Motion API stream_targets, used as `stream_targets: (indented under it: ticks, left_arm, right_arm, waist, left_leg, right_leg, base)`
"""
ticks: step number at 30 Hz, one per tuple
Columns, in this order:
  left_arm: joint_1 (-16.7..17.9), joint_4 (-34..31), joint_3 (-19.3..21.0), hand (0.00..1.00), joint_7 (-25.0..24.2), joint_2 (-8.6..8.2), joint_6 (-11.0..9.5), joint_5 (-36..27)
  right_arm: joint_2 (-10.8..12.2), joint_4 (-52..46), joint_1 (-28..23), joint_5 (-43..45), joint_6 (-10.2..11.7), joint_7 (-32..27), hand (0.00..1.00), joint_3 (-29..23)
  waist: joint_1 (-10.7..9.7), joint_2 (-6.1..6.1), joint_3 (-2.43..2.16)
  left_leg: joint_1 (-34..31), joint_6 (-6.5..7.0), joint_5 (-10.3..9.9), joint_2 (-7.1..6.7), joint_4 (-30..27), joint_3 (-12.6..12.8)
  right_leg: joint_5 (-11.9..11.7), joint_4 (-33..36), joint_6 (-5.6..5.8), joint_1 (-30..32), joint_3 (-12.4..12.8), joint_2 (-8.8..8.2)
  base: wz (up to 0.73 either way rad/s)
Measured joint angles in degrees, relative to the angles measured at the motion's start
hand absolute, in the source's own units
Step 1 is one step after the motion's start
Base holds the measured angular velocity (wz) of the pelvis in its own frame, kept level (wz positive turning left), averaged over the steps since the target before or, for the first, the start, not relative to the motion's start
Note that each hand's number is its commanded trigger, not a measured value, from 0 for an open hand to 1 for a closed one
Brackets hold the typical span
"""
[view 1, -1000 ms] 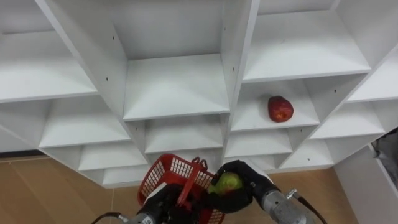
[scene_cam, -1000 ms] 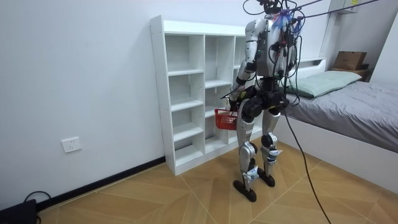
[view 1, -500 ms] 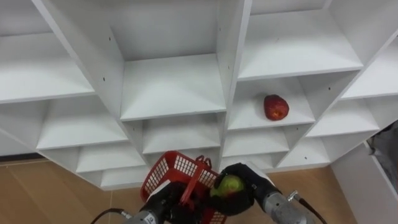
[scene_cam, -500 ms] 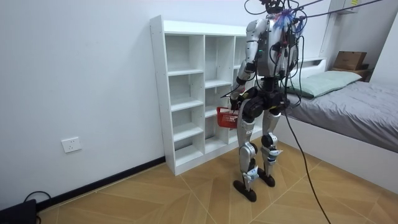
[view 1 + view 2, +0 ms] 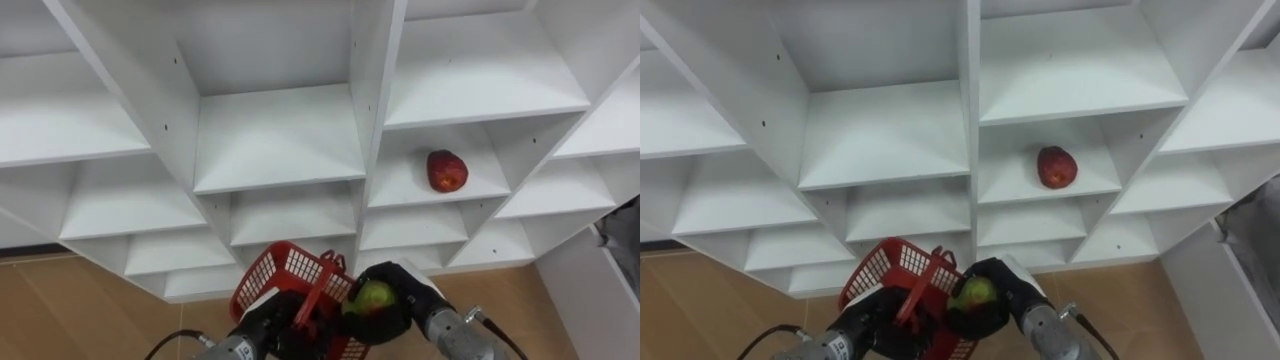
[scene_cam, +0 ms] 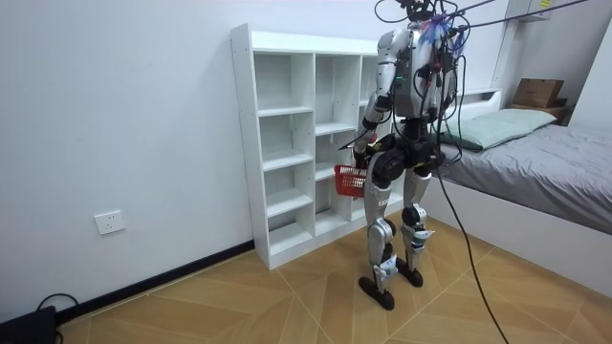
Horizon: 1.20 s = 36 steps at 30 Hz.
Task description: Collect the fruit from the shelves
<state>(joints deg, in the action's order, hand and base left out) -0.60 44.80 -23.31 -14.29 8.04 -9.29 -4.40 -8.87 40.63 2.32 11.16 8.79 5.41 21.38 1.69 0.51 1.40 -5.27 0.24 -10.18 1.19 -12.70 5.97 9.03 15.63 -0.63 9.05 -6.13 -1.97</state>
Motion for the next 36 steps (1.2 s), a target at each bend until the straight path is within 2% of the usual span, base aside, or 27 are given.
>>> stream_targets:
  ticks: [4,11,12,13,14,15,16,32,36]
  left_arm:
    - [0.0,0.0,-0.2,1.00,-0.1,0.12,0.0,0.0]
    - [0.0,0.1,-3.0,1.00,-0.3,0.55,0.0,0.2]
    - [0.0,0.1,-3.2,1.00,-0.3,0.57,0.0,0.2]
    - [0.0,0.1,-3.5,1.00,-0.3,0.63,0.0,0.2]
    - [0.0,0.1,-3.9,1.00,-0.4,0.71,0.0,0.2]
    - [0.0,0.1,-3.9,1.00,-0.4,0.72,0.0,0.2]
    - [0.0,0.1,-3.9,1.00,-0.5,0.72,0.0,0.2]
    - [-0.1,0.1,-4.9,1.00,-1.5,0.80,0.0,0.2]
    - [-1.0,0.0,-4.9,1.00,-2.1,0.84,0.2,0.2]
  right_arm:
    - [0.0,1.9,0.6,0.1,0.0,-0.3,1.00,0.6]
    - [-0.1,2.0,1.2,0.3,0.0,-0.3,1.00,2.2]
    - [-0.1,2.1,1.2,0.3,0.0,-0.3,0.95,2.4]
    - [-0.1,2.1,1.2,0.3,0.0,-0.3,0.77,2.5]
    - [-0.1,2.2,1.2,0.3,0.0,-0.3,0.35,2.6]
    - [-0.1,2.4,1.2,0.3,0.0,-0.3,0.04,2.7]
    - [-0.1,2.5,1.2,0.3,0.0,-0.3,0.00,2.7]
    - [0.0,3.7,1.3,0.9,0.0,1.4,0.00,3.8]
    - [0.1,3.7,1.3,0.8,0.0,1.9,0.00,3.9]
  waist:
    - [0.0,0.01,0.01]
    - [-0.1,0.33,-0.02]
    - [-0.1,0.45,-0.03]
    - [-0.2,0.50,-0.04]
    - [-0.2,0.59,-0.08]
    - [-0.2,0.63,-0.09]
    - [-0.2,0.64,-0.09]
    - [-0.4,0.67,-0.14]
    - [-0.4,0.63,-0.15]
  left_leg:
    - [0.0,0.00,0.0,0.00,0.0,0.0]
    - [-0.2,-0.01,0.0,0.03,0.0,0.0]
    - [-0.2,-0.01,0.0,0.03,0.0,0.0]
    - [-0.2,-0.01,0.0,0.03,0.0,0.0]
    - [-0.2,-0.02,0.0,0.03,0.0,0.0]
    - [-0.2,-0.02,0.0,0.04,0.0,0.0]
    - [-0.2,-0.02,0.0,0.04,0.0,0.0]
    - [-0.2,-0.02,0.0,0.03,-0.1,0.0]
    - [-0.2,-0.02,0.0,0.04,-0.2,0.0]
  right_leg:
    - [0.0,0.0,0.00,0.0,0.0,0.00]
    - [0.0,-0.1,-0.01,0.2,-0.1,0.01]
    - [0.0,0.0,-0.03,0.2,-0.1,0.01]
    - [0.0,0.0,-0.03,0.2,-0.1,0.01]
    - [0.0,0.1,-0.04,0.2,-0.1,0.01]
    - [0.0,0.1,-0.04,0.2,-0.1,0.01]
    - [0.0,0.1,-0.04,0.2,-0.1,0.02]
    - [0.0,0.2,-0.02,0.3,0.0,0.01]
    - [0.0,0.1,-0.03,0.4,0.0,0.00]
  base:
    - [0.00]
    - [0.00]
    - [0.00]
    - [0.00]
    - [0.00]
    - [0.00]
    - [0.00]
    - [0.00]
    - [0.00]
